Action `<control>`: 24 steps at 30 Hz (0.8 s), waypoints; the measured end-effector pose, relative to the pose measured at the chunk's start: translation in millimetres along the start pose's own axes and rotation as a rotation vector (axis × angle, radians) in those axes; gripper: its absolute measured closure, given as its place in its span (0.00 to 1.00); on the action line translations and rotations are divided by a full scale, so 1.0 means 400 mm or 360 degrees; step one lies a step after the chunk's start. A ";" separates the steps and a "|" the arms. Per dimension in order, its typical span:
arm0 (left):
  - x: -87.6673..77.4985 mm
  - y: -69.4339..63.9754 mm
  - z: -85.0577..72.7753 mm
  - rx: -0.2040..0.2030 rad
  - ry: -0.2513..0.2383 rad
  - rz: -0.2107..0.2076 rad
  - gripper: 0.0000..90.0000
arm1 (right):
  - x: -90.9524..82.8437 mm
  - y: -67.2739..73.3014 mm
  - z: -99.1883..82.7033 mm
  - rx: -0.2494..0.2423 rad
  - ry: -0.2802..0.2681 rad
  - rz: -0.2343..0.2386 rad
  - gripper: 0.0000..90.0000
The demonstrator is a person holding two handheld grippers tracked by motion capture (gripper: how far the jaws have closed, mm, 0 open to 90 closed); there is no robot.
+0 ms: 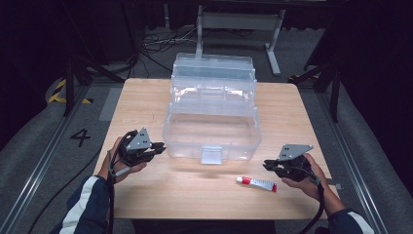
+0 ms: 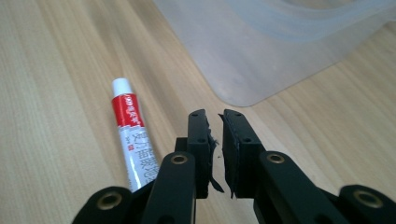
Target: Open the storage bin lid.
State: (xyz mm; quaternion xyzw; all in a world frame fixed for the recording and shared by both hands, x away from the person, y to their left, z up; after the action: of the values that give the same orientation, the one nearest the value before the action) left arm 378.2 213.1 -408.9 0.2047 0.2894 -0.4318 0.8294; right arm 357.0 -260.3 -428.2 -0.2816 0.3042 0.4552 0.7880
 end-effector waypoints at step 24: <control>0.001 -0.005 -0.201 -0.0179 0.0252 0.0001 0.67 | 0.072 0.057 0.033 -0.0217 0.0301 0.0312 0.75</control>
State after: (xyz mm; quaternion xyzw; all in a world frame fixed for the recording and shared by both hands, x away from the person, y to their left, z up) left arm 352.1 259.2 -469.5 0.1914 0.3777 -0.3972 0.8142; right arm 351.2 -225.5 -444.6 -0.3452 0.3714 0.5209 0.6867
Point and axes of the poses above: each handheld gripper's, and its own axes: x roughly forward along the jaws, z roughly out of its top, y roughly to its left, the point moved 1 cm from there along x, roughly forward along the jaws, and after that the axes turned 6 degrees about -x, right-handed, at the moved point
